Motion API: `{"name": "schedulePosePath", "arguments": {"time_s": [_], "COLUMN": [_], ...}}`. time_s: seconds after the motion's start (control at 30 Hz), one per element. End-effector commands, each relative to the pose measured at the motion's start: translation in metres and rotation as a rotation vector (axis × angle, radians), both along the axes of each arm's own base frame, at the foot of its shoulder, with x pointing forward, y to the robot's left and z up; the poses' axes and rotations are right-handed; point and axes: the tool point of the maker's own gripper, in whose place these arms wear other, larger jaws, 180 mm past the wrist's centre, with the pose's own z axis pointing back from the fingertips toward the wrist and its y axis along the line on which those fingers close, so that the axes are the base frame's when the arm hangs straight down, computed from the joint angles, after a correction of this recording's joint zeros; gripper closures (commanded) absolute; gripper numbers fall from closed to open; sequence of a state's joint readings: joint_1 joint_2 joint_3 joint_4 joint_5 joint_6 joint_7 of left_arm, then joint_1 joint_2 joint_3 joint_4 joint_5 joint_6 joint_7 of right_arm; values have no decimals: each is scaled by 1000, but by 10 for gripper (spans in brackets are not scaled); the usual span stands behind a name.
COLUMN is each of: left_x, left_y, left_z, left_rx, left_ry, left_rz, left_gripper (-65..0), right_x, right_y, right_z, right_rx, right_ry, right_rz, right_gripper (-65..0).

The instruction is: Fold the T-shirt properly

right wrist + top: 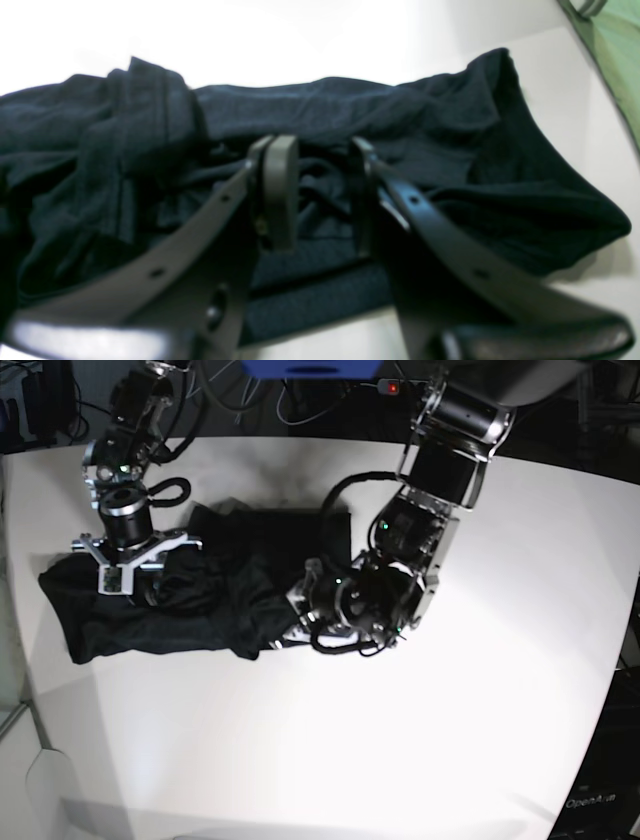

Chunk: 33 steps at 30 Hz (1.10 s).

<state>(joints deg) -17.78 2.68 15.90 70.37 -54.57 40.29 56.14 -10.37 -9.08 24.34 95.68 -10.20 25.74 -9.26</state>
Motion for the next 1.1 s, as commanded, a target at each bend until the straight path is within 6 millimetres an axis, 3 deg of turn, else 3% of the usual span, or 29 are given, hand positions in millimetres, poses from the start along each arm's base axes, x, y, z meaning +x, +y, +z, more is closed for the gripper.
{"name": "schedulePosePath", "arguments": {"time_s": [0.0, 0.1, 0.23, 0.37, 0.5, 0.77, 1.07], "left_x": [7, 13, 10, 5, -8, -18, -28], "left_y": [-6, 0, 21, 18, 42, 87, 137], "left_z": [11, 4, -32, -40, -56, -51, -50], "left_rx": [-22, 11, 157, 169, 197, 219, 241], "left_ry": [-20, -23, -9, -54, -14, -55, -43], "left_rz": [-10, 7, -4, -83, -66, -44, -19], "left_gripper": [0, 0, 0, 0, 0, 0, 0], "right_x": [7, 8, 9, 9, 13, 16, 22], "right_y": [-1, -1, -1, -1, -3, -8, -15], "right_z": [15, 16, 16, 16, 19, 10, 16], "right_rx": [3, 3, 3, 4, -3, -8, -34], "right_ry": [-59, -62, -64, -64, -66, -45, -55], "right_rz": [0, 0, 0, 0, -1, 5, 11], "right_gripper": [-189, -189, -189, -189, -189, -190, -206]}}
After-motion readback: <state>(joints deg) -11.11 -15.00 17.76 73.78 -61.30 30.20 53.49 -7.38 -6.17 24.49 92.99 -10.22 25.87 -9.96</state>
